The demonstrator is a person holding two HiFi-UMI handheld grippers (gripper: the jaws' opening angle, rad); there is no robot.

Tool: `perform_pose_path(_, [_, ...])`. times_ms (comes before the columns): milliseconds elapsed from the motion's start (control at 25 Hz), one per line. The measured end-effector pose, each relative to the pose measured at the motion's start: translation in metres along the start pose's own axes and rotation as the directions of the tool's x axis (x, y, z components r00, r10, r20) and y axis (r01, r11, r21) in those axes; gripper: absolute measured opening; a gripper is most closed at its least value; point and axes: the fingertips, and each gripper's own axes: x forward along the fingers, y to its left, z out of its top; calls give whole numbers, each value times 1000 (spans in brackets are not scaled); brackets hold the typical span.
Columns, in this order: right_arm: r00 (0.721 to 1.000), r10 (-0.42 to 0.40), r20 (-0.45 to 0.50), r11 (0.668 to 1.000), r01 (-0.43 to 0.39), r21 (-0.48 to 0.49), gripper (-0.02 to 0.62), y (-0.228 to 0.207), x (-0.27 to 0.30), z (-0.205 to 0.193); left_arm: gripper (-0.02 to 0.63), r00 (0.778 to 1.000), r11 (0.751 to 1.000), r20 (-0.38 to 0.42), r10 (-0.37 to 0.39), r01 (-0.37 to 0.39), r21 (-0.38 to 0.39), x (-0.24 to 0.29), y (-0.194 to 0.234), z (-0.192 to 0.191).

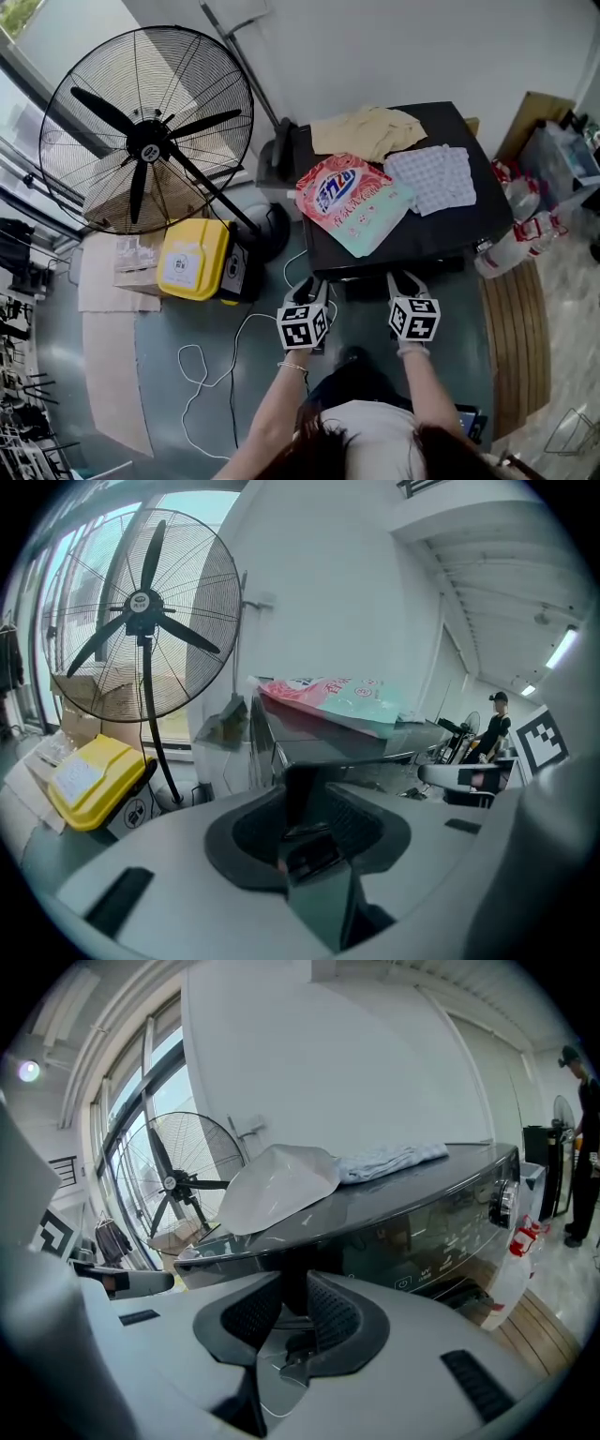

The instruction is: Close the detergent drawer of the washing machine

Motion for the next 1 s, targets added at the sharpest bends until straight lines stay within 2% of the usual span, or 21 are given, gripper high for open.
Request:
perform_pose_path(200, [999,18,32,1000,-17,-15,91,5,-17,8,127,1000,1000,31,-5,4,22,-17,-7,3])
perform_pose_path(480, [994,78,82,993,-70,-99,68,22,-44,27,107,996,998,84,-12,7,58,-43,-23,14])
perform_pose_path(1000, [968,196,159,948,-145,-284,51,57,-111,56,40,982,993,190,-22,-1,120,-105,-56,31])
